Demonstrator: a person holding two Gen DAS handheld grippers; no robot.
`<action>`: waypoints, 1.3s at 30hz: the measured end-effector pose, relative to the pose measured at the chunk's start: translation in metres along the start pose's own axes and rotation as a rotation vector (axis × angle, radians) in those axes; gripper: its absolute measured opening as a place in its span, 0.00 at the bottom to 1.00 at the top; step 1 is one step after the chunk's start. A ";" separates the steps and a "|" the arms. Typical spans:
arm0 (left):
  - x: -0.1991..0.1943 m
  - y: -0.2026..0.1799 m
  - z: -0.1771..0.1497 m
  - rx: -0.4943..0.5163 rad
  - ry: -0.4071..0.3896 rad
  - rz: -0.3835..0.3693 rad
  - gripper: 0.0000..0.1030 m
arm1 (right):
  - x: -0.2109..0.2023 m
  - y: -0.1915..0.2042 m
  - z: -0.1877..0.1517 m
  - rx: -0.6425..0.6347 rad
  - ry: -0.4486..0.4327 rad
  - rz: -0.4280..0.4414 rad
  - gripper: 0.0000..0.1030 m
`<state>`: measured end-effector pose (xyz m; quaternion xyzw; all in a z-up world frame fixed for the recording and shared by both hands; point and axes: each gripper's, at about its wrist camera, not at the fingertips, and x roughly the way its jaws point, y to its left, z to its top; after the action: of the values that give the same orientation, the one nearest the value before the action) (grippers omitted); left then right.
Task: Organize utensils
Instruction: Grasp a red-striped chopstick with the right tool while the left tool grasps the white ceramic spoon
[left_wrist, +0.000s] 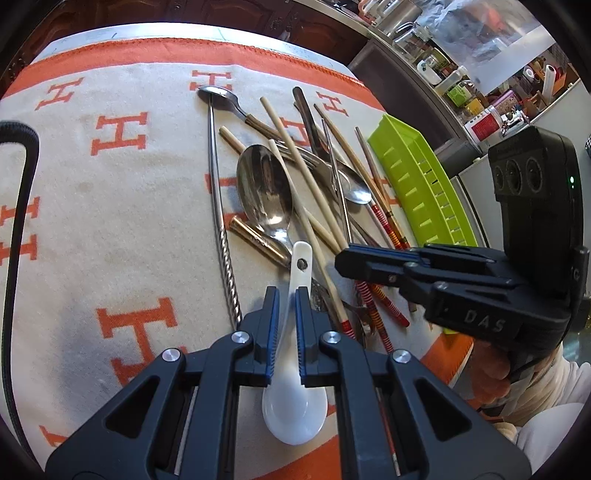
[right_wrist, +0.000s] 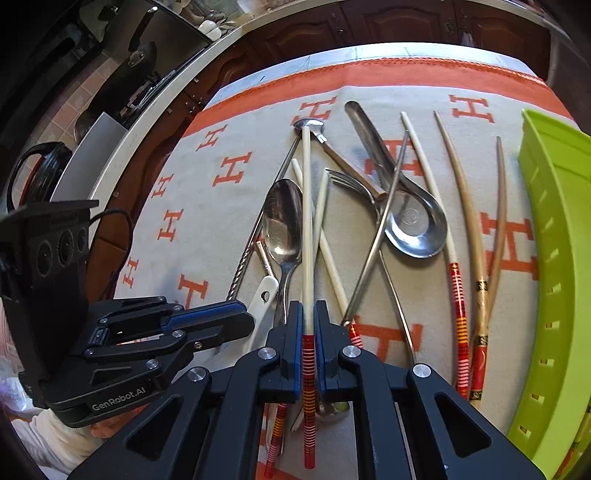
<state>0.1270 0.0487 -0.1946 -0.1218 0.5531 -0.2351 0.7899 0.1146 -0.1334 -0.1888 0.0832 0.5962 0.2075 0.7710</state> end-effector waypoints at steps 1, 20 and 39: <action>0.001 0.000 0.000 0.004 0.003 -0.007 0.05 | -0.002 -0.002 -0.001 0.006 -0.002 0.005 0.06; 0.012 0.000 0.007 0.064 0.085 -0.102 0.05 | -0.037 -0.009 -0.029 0.025 -0.036 0.004 0.06; 0.016 -0.013 0.013 0.191 0.124 -0.102 0.34 | -0.042 -0.023 -0.034 0.058 -0.045 0.015 0.06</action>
<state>0.1400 0.0284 -0.1966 -0.0590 0.5691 -0.3337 0.7492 0.0783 -0.1755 -0.1699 0.1143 0.5839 0.1941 0.7799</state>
